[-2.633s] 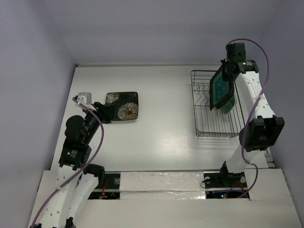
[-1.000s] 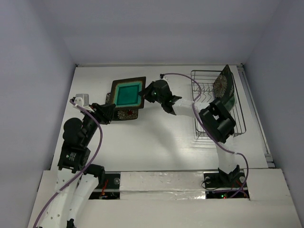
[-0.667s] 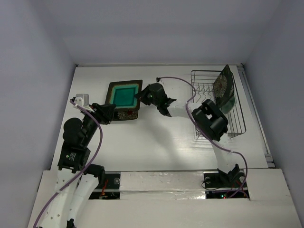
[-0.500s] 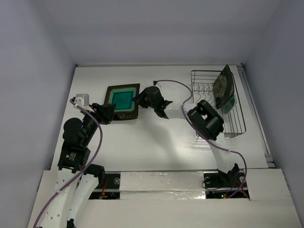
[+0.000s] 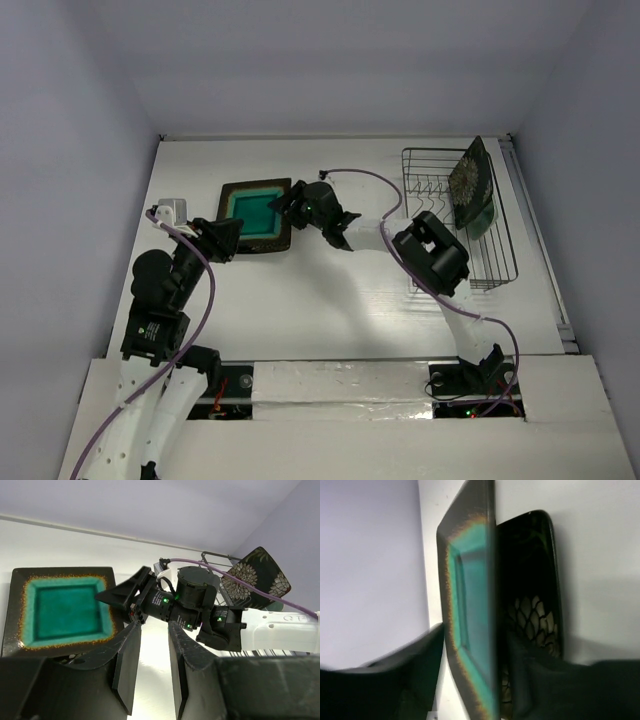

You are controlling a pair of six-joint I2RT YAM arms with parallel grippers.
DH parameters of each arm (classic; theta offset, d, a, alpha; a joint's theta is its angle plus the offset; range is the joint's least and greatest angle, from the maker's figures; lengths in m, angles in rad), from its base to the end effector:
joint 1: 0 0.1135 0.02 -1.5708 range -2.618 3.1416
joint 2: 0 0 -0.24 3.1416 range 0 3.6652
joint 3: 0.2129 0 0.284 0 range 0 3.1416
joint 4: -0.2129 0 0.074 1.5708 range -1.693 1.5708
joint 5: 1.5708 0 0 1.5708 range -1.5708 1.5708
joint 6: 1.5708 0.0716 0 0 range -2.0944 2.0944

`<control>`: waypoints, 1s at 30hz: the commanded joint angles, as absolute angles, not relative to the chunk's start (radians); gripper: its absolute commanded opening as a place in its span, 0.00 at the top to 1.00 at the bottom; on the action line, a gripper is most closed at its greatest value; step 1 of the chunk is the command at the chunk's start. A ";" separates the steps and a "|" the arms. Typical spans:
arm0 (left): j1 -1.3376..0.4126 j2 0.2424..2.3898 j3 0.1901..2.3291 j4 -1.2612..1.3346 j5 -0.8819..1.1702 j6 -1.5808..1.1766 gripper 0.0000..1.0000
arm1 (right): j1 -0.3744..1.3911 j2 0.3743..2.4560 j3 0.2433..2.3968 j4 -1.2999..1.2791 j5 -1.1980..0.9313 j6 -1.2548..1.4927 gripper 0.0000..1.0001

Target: Unload the plates from the dish rack

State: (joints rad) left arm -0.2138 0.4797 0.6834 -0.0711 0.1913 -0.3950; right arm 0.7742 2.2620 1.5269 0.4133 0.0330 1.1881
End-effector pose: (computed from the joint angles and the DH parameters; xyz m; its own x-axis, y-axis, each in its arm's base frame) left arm 0.2022 -0.0578 0.3583 -0.0318 -0.3797 -0.9246 0.4120 0.8378 -0.3582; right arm 0.4001 0.3879 0.1107 -0.7119 0.6006 -0.3639 -0.0428 0.4801 0.8761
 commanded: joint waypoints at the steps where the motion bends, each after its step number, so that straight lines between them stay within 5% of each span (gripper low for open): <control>1: -0.210 0.471 0.704 -0.014 0.204 -0.399 0.74 | 0.787 2.212 1.583 0.520 0.020 1.189 0.41; 13: -0.210 0.463 0.706 -0.014 0.201 -0.396 0.74 | 0.787 2.204 1.764 0.039 0.112 0.944 0.05; 30: -0.210 0.449 0.706 -0.011 0.207 -0.394 0.74 | 0.815 2.339 2.016 -0.299 0.104 0.805 0.00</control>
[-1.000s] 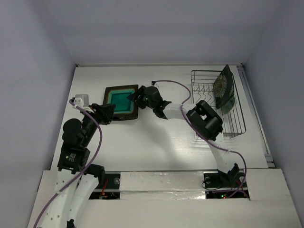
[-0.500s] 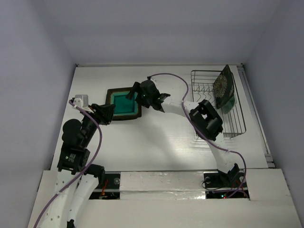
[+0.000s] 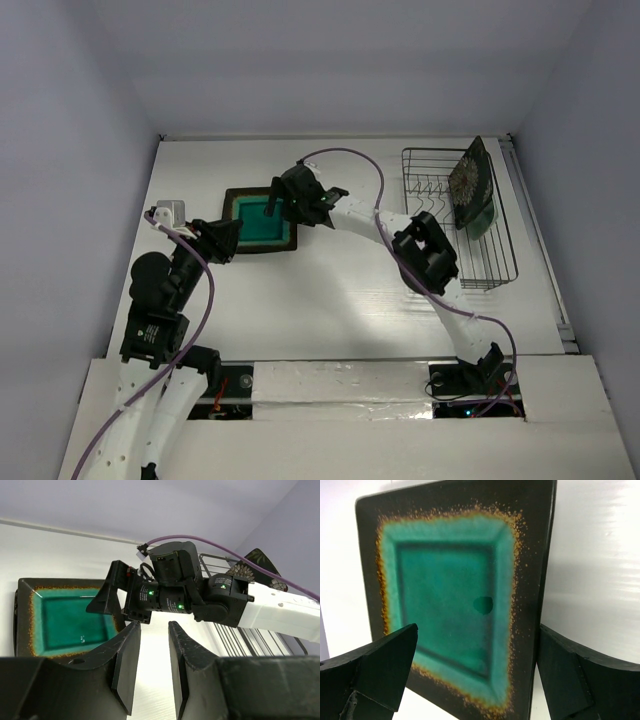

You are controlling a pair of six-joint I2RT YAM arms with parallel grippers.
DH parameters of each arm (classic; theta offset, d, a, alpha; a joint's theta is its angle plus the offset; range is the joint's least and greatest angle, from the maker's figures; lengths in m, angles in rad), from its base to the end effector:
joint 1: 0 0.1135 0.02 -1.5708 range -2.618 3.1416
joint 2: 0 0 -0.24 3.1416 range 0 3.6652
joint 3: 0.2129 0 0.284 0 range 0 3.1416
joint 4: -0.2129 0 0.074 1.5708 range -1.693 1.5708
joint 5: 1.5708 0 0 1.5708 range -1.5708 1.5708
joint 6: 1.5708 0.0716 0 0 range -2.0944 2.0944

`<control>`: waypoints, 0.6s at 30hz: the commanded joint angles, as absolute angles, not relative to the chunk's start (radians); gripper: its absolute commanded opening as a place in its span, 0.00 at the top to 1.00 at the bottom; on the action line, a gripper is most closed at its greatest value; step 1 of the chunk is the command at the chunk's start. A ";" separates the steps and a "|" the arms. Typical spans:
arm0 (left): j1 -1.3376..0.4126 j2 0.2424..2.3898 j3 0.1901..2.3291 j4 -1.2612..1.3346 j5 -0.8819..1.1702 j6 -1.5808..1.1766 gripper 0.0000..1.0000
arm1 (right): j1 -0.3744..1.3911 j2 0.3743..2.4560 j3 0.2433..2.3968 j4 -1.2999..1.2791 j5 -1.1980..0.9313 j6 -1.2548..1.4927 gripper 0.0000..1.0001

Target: Unload the plates from the dish rack

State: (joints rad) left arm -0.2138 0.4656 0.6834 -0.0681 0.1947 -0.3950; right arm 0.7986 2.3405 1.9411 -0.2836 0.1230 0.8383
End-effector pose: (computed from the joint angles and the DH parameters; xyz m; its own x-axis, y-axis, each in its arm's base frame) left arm 0.1986 -0.0573 0.3613 -0.0175 -0.3825 -0.9238 0.4208 0.8353 -0.3539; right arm 0.4100 0.4084 0.1416 -0.7737 0.2632 -0.5763 -0.1036 0.8448 0.5249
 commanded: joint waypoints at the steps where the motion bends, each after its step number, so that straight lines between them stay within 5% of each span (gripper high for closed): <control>1: -0.210 0.449 0.706 -0.011 0.207 -0.394 0.74 | 0.824 2.347 2.034 -0.322 0.097 0.790 0.00; 11: -0.210 0.436 0.704 -0.009 0.212 -0.397 0.74 | 0.824 2.437 2.184 -0.517 0.035 0.697 0.00; 18: -0.210 0.433 0.703 -0.011 0.212 -0.396 0.74 | 0.824 2.346 2.169 -0.595 0.282 0.661 0.00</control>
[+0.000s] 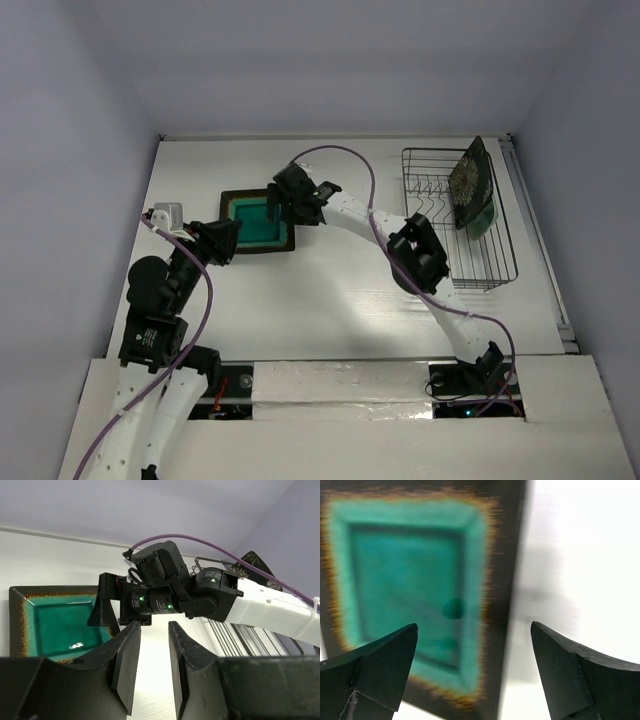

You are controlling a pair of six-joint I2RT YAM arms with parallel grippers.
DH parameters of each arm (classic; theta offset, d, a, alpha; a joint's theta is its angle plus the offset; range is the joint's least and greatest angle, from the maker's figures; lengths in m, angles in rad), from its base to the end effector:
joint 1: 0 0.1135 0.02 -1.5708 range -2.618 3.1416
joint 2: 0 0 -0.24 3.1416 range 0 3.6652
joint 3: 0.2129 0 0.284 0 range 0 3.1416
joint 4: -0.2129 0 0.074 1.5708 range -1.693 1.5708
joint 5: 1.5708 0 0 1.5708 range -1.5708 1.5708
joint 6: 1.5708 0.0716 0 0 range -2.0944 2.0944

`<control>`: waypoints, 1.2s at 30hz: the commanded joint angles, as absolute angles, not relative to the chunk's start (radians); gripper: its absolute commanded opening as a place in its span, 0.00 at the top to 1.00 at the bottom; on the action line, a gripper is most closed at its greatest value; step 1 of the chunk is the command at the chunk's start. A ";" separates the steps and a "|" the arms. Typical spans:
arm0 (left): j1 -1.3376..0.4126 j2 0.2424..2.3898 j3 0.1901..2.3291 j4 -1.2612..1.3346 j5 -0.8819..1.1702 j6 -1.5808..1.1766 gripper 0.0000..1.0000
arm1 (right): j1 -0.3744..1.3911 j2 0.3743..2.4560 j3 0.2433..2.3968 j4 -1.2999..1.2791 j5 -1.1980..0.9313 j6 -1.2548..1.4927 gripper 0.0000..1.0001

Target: Unload the plates from the dish rack

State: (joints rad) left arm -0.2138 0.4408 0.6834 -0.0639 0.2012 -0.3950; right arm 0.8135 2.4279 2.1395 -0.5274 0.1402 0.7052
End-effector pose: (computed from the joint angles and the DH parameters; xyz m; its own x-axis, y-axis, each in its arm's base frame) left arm 0.1923 -0.0564 0.3665 0.0064 -0.3872 -0.9220 0.4361 0.8308 -0.3459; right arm 0.4084 0.4175 0.1437 -0.8047 0.0830 -0.5878 -0.1735 0.9140 0.3667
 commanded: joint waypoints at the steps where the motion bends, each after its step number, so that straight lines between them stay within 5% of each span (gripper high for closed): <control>1: -0.219 0.433 0.703 -0.009 0.216 -0.397 0.74 | 0.824 2.342 2.178 -0.626 0.305 0.643 0.00; 9: -0.219 0.428 0.704 -0.011 0.212 -0.396 0.74 | 0.815 2.186 2.030 -0.588 0.412 0.600 0.06; 13: -0.219 0.428 0.704 -0.012 0.207 -0.393 0.74 | 0.761 1.909 1.809 -0.444 0.486 0.551 0.69; 14: -0.228 0.426 0.706 -0.015 0.206 -0.393 0.76 | 0.715 1.799 1.731 -0.436 0.491 0.517 0.93; 16: -0.229 0.425 0.706 -0.017 0.196 -0.393 0.80 | 0.657 1.700 1.662 -0.452 0.497 0.474 1.00; 21: -0.238 0.425 0.707 -0.020 0.183 -0.396 0.99 | 0.424 1.459 1.501 -0.580 0.564 0.330 1.00; 24: -0.247 0.425 0.710 -0.031 0.173 -0.396 1.00 | 0.257 1.390 1.422 -0.589 0.578 0.281 0.97; 28: -0.256 0.426 0.715 -0.041 0.160 -0.393 1.00 | 0.109 1.345 1.379 -0.574 0.555 0.239 0.41; 36: -0.265 0.434 0.718 -0.046 0.163 -0.388 0.92 | 0.008 1.558 1.566 -0.613 0.505 0.175 0.39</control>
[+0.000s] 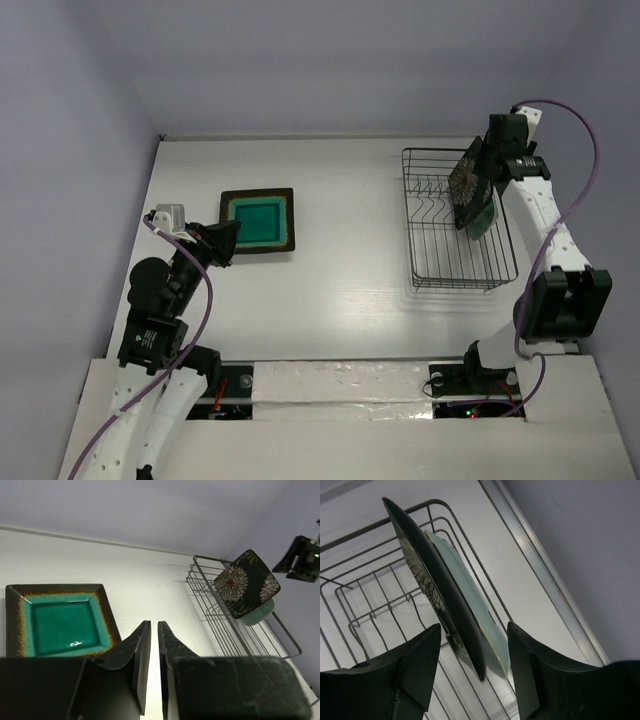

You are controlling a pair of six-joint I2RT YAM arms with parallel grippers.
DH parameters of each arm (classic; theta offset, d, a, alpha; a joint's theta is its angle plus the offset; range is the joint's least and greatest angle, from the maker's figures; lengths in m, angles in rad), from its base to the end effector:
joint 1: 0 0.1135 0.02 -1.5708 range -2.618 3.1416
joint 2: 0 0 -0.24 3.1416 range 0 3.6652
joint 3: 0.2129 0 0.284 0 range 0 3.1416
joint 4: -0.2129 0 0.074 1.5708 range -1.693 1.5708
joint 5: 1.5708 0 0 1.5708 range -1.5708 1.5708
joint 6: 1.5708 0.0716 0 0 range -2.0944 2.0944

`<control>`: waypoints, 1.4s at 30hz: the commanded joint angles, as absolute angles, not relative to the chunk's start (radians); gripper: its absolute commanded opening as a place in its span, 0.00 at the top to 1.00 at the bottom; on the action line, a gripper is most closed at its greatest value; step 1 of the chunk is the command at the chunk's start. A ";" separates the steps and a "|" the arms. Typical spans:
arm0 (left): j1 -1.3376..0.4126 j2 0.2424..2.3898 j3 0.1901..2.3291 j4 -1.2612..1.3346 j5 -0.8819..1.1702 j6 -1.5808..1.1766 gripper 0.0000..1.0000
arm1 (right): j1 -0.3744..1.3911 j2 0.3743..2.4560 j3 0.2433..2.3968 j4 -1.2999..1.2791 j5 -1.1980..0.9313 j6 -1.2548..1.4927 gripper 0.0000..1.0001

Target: Unload the plates from the dish rack

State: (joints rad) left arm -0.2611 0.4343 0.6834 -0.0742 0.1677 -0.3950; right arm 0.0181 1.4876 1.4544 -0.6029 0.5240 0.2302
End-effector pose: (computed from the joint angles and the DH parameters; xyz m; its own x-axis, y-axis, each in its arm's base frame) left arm 0.1891 -0.0629 0.3662 -0.0039 -0.3917 -0.9201 0.4462 0.8228 -0.3521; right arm 0.3895 -0.0288 0.3226 -0.4900 0.1887 -0.8510 0.5121 0.8524 -0.1058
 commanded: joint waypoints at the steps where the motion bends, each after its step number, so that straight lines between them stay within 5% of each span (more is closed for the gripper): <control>1: -0.274 0.436 0.719 -0.046 0.164 -0.387 0.91 | 0.008 1.584 1.589 -0.635 0.488 0.164 0.40; 16: -0.275 0.430 0.719 -0.044 0.169 -0.383 0.87 | 0.008 1.828 1.832 -0.778 0.515 0.075 0.50; 32: -0.275 0.431 0.721 -0.048 0.164 -0.380 0.85 | 0.008 1.819 1.847 -0.788 0.538 0.035 0.99; 42: -0.275 0.442 0.718 -0.040 0.167 -0.385 0.84 | 0.052 1.674 1.891 -0.802 0.583 -0.023 1.00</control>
